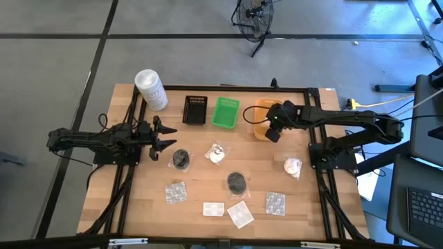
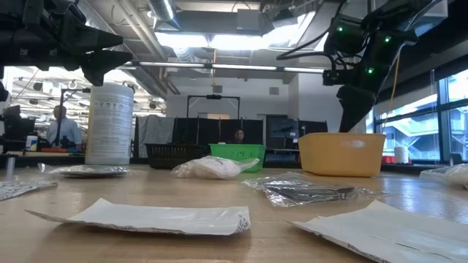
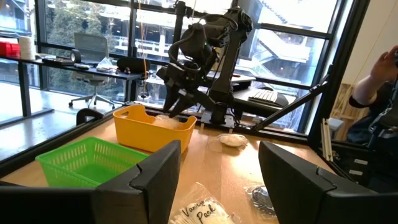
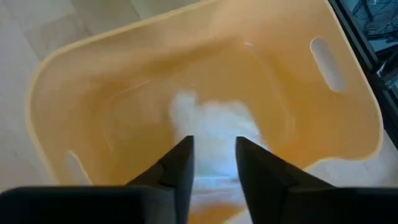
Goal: Pick & Place Travel size toiletries
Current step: Put the white cotton pack into the yellow bin, then put the black hairbrush into the black bin
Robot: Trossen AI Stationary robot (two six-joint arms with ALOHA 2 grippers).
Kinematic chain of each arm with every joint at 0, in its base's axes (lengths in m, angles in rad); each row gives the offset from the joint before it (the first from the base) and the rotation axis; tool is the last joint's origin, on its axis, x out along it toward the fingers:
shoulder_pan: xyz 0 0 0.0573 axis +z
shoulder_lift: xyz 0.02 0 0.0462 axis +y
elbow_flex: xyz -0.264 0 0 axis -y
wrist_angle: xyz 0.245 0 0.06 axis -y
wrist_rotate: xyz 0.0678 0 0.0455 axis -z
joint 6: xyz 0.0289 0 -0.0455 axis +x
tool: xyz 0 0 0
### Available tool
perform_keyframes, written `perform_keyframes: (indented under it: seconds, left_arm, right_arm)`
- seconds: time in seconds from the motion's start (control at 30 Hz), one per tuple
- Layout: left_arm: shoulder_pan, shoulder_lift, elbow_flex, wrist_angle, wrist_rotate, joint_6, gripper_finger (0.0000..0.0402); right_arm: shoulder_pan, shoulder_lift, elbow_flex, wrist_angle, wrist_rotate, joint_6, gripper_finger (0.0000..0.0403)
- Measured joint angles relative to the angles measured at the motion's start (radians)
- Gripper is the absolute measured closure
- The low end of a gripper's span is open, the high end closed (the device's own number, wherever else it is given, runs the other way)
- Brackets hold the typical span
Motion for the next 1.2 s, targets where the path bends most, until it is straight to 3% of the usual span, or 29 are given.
perform_keyframes:
  seconds: [0.2, 0.37, 0.73, 1.03, 1.2]
  left_arm:
    - [0.000, 0.000, 0.000, 0.000, 0.000, -0.001, 0.0189]
    - [0.000, 0.000, 0.000, -0.002, 0.000, -0.001, 0.0177]
    - [0.000, 0.011, 0.000, -0.023, -0.006, -0.059, 0.0142]
    - [-0.001, 0.028, 0.058, -0.027, -0.007, 0.020, 0.0156]
    - [-0.001, 0.095, 0.153, -0.126, -0.027, 0.056, 0.0166]
  right_arm:
    - [0.000, 0.000, 0.000, 0.002, 0.000, -0.004, 0.0213]
    - [0.001, -0.011, 0.002, 0.002, 0.000, -0.001, 0.0201]
    - [0.046, -0.107, 0.083, 0.002, -0.027, -0.013, 0.0246]
    - [0.145, -0.251, 0.086, -0.008, -0.027, -0.007, 0.0287]
    - [0.218, -0.313, 0.086, -0.013, -0.019, 0.032, 0.0310]
